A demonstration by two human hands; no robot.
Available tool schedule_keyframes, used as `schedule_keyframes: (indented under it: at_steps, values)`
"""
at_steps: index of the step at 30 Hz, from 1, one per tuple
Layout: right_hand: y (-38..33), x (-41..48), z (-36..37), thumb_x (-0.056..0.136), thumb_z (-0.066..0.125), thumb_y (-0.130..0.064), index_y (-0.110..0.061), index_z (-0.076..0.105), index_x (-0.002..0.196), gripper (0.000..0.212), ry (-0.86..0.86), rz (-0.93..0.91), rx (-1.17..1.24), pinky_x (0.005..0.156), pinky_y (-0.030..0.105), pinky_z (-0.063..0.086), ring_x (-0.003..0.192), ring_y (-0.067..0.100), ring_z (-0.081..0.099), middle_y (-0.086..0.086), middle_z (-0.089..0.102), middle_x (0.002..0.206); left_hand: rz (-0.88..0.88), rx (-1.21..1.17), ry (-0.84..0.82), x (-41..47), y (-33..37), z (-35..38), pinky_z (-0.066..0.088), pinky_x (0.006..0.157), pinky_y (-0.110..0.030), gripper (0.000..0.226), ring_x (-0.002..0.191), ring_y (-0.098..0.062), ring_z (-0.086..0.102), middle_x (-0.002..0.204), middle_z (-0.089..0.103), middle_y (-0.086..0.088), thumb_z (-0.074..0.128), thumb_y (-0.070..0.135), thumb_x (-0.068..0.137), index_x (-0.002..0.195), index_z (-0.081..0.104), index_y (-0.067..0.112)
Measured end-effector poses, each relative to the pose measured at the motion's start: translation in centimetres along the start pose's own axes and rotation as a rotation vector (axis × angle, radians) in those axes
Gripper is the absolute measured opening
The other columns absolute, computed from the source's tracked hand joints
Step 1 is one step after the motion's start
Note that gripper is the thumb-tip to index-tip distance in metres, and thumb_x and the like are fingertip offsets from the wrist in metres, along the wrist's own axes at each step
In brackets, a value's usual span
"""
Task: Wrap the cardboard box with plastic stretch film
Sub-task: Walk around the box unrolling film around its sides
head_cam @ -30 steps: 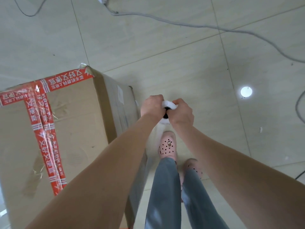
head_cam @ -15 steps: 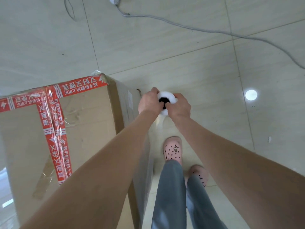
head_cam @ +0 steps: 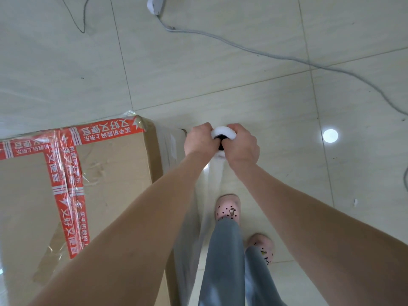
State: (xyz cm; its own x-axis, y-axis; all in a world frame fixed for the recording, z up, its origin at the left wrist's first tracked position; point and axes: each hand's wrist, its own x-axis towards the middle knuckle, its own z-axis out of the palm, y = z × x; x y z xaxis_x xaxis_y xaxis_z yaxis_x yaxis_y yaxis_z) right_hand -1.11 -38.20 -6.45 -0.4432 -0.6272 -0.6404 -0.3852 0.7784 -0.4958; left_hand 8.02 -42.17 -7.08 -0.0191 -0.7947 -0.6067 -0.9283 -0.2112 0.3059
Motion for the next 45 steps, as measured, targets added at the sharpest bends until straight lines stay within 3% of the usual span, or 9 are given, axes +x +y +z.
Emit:
schedule_keyframes:
  at_steps: [3,8,12,18,24,29,36,40,45]
  values:
    - [-1.7,1.4,0.2,0.083,0.056,-0.019,-0.03,0.047,0.131,0.05,-0.01,0.005,0.027,0.072,0.028,0.038,0.101,0.023,0.059,-0.002,0.055,0.123,-0.149,-0.161,0.061,0.9,-0.2,-0.8,0.036,0.05,-0.026,0.016,0.074,-0.027,0.058,0.075,0.057,-0.003,0.057,0.024,0.08,0.085,0.053,0.009]
    - [-3.7,2.7,0.8,0.085,0.051,-0.02,-0.022,0.053,0.12,0.035,-0.171,0.113,0.137,0.074,0.033,0.05,0.088,0.024,0.058,0.002,0.061,0.108,-0.311,-0.289,-0.038,1.9,-0.3,-2.0,0.056,0.069,-0.036,0.031,0.082,-0.031,0.067,0.092,0.068,-0.014,0.056,0.032,0.082,0.097,0.057,0.005]
    - [-4.2,3.7,0.1,0.084,0.049,-0.012,-0.02,0.054,0.124,0.041,-0.157,0.134,0.123,0.087,0.044,0.052,0.108,0.029,0.058,0.006,0.059,0.121,-0.149,-0.092,-0.102,2.8,1.0,-2.7,0.044,0.061,-0.031,0.029,0.087,-0.03,0.062,0.097,0.064,-0.011,0.058,0.027,0.084,0.104,0.052,0.007]
    - [-4.3,4.7,-0.5,0.082,0.044,-0.011,-0.015,0.057,0.109,0.03,-0.224,0.099,0.035,0.08,0.047,0.054,0.092,0.03,0.062,0.006,0.064,0.1,0.107,0.261,-0.099,4.9,3.3,-3.0,0.043,0.066,-0.032,0.032,0.097,-0.03,0.061,0.107,0.061,-0.008,0.046,0.011,0.087,0.119,0.052,0.015]
    - [-5.4,6.1,-1.1,0.079,0.043,-0.012,-0.015,0.057,0.097,0.023,-0.269,0.099,-0.092,0.075,0.046,0.055,0.082,0.028,0.061,0.003,0.063,0.089,0.11,0.355,-0.141,6.5,4.3,-3.9,0.042,0.064,-0.032,0.024,0.091,-0.029,0.06,0.1,0.061,-0.009,0.046,0.011,0.085,0.105,0.058,0.015]
    - [-6.9,7.3,-1.5,0.075,0.047,-0.014,-0.022,0.056,0.085,0.016,-0.277,0.022,-0.169,0.057,0.027,0.041,0.076,0.024,0.056,-0.003,0.061,0.083,0.008,0.218,-0.099,7.5,3.6,-4.9,0.046,0.064,-0.032,0.022,0.09,-0.031,0.061,0.099,0.063,-0.011,0.047,0.012,0.085,0.104,0.058,0.011]
    - [-10.1,8.6,-0.4,0.079,0.053,-0.016,-0.031,0.059,0.112,0.037,-0.205,-0.094,-0.156,0.069,0.028,0.042,0.091,0.021,0.06,-0.004,0.065,0.104,-0.301,-0.125,0.01,8.6,1.7,-6.3,0.038,0.059,-0.029,0.016,0.077,-0.027,0.055,0.083,0.058,-0.006,0.056,0.022,0.08,0.09,0.053,0.01]
    - [-11.3,8.8,0.9,0.082,0.055,-0.024,-0.023,0.048,0.125,0.043,-0.258,-0.061,-0.122,0.077,0.032,0.046,0.098,0.024,0.059,0.001,0.06,0.11,-0.432,-0.299,0.052,8.9,0.5,-7.2,0.051,0.064,-0.032,0.025,0.08,-0.031,0.065,0.085,0.067,-0.011,0.056,0.029,0.08,0.089,0.057,0.006]
    - [-12.4,8.7,1.5,0.085,0.049,-0.016,-0.021,0.047,0.13,0.045,-0.354,0.024,-0.023,0.083,0.043,0.054,0.1,0.029,0.061,0.007,0.06,0.118,-0.357,-0.22,-0.017,9.2,0.4,-8.0,0.044,0.061,-0.031,0.021,0.086,-0.031,0.063,0.086,0.061,-0.008,0.055,0.024,0.084,0.097,0.053,0.008]
